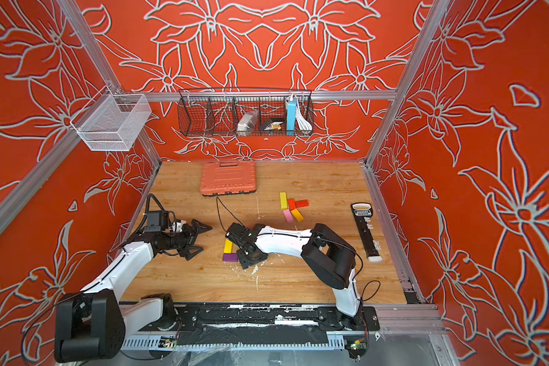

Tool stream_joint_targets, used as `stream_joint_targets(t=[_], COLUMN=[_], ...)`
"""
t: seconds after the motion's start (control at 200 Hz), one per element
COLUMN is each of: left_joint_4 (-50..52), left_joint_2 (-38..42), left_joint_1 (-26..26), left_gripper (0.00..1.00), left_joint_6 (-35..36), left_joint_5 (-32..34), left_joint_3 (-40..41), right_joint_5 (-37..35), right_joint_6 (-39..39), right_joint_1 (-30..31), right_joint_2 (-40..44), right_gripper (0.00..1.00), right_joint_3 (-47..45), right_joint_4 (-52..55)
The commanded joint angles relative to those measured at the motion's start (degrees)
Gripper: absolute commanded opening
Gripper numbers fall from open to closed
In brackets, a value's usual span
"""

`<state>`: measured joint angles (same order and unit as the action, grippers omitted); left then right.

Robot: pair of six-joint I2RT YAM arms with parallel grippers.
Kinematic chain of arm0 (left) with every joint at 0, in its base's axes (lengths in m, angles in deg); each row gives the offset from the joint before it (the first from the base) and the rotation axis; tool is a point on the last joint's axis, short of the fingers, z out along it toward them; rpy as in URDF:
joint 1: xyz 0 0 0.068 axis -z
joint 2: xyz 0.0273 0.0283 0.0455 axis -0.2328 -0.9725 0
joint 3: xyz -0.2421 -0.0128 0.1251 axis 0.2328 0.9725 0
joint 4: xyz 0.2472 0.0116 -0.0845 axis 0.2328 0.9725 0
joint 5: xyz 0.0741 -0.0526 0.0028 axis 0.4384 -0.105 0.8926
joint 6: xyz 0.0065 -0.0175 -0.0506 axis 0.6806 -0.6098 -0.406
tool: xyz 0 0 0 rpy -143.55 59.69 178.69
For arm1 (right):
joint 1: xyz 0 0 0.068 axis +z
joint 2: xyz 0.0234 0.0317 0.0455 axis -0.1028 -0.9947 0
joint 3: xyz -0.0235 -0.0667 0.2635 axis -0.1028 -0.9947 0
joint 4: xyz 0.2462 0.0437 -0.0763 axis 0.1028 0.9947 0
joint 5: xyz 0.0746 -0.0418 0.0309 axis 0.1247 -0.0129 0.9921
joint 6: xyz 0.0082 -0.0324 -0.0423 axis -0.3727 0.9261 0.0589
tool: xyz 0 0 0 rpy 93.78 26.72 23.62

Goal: Assemble the letter c with building blocks
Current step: Assemble the building block at the center of the board.

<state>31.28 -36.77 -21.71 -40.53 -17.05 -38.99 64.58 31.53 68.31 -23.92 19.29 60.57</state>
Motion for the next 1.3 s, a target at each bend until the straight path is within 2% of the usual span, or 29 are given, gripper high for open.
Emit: stream_joint_targets(t=[0.0,1.296], left_joint_4=[-0.41,-0.67], left_joint_2=[-0.26,-0.63], left_joint_1=[-0.36,-0.74], left_gripper=[0.98,0.99], left_joint_6=[1.17,1.43], left_joint_5=[-1.05,-1.49], left_joint_3=[0.4,0.61], right_joint_5=[0.09,0.14], right_joint_6=[0.54,0.94], right_joint_1=[0.55,1.15], right_joint_2=[-1.21,0.0], right_gripper=[0.56,0.58], right_joint_3=[1.53,0.81], right_joint_4=[0.25,-0.81])
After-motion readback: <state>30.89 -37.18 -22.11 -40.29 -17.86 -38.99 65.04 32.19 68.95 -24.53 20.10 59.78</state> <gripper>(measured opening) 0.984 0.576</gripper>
